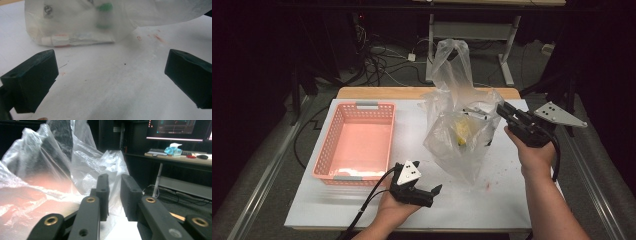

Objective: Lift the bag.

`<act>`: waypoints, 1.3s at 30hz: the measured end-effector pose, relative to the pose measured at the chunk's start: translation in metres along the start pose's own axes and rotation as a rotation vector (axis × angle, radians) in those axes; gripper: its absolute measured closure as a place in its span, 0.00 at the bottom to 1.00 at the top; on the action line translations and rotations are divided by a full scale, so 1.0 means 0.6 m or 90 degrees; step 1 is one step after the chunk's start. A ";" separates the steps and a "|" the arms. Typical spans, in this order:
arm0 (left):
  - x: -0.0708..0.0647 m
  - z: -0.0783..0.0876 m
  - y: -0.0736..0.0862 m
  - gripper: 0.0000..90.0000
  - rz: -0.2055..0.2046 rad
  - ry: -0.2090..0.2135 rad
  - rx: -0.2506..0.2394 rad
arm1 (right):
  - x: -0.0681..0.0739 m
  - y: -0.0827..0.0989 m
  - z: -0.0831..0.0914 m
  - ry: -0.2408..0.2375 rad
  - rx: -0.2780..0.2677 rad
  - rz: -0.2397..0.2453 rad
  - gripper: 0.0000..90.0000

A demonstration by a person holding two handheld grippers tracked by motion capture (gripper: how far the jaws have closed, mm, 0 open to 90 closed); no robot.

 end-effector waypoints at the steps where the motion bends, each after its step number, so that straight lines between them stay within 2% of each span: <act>1: -0.001 -0.001 0.001 0.00 -0.002 0.000 0.001 | 0.000 -0.002 0.004 -0.003 -0.003 0.003 0.83; 9: 0.000 -0.007 0.005 0.00 -0.003 -0.001 0.003 | -0.002 -0.008 0.036 -0.010 -0.023 -0.004 0.77; 15: 0.004 -0.005 0.006 0.00 0.000 -0.005 0.000 | 0.006 -0.014 0.057 -0.023 -0.041 0.001 0.66; 20: 0.004 0.000 0.005 0.00 -0.001 -0.005 -0.015 | 0.008 -0.007 0.072 -0.018 -0.031 0.004 0.58; 25: 0.000 0.010 0.005 0.00 0.001 -0.006 -0.024 | 0.000 0.033 0.080 -0.003 0.004 0.003 0.47; 27: -0.002 0.016 0.006 0.00 -0.005 -0.010 -0.027 | -0.001 0.054 0.081 -0.008 0.024 0.001 0.43; 29: -0.006 0.018 0.008 0.00 -0.013 -0.012 -0.030 | 0.002 0.078 0.081 -0.013 0.055 0.005 0.38; 31: -0.008 0.019 0.011 0.00 -0.010 -0.010 -0.029 | 0.006 0.104 0.080 -0.017 0.079 0.006 0.35; 35: -0.011 0.017 0.016 0.00 -0.012 -0.008 -0.023 | 0.013 0.156 0.079 -0.021 0.125 -0.004 0.29; 39: -0.013 0.015 0.016 0.00 -0.011 -0.005 -0.027 | 0.020 0.202 0.079 -0.017 0.166 -0.008 0.17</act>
Point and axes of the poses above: each handheld gripper's, and its own axes: z roughly backward along the jaws, y roughly out of its underside, x roughly to its left, the point moved 4 cm from there along -z, roughly forward along the jaws
